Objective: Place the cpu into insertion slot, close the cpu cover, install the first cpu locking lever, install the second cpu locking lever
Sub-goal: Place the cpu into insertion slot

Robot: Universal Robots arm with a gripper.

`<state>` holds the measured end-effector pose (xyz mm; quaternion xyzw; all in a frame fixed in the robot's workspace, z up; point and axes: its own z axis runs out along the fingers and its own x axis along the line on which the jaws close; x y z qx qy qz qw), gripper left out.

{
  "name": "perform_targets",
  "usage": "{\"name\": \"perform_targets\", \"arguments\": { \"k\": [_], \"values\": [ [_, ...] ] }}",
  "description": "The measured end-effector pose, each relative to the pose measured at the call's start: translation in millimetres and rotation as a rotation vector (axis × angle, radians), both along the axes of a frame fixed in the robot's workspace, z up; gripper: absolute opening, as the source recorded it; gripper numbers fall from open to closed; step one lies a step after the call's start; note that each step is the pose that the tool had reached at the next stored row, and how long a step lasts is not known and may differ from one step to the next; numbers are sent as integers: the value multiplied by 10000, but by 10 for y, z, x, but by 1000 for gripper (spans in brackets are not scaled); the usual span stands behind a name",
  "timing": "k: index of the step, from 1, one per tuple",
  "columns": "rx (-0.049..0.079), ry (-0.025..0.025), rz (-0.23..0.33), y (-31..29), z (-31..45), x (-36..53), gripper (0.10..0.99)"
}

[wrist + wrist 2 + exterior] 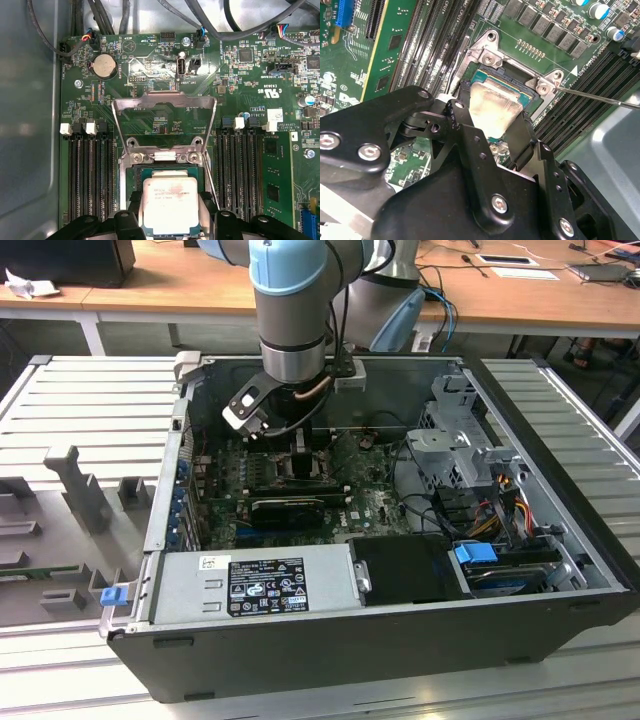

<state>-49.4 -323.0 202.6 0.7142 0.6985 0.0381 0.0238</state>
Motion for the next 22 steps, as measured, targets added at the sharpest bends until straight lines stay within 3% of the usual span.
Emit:
{"name": "perform_targets", "arguments": {
  "k": [8,9,22],
  "values": [
    [0,0,0,0,-1,0,541],
    [0,1,0,0,-1,0,608],
    [51,1,-98,39,-13,-11,608]
  ]
}}
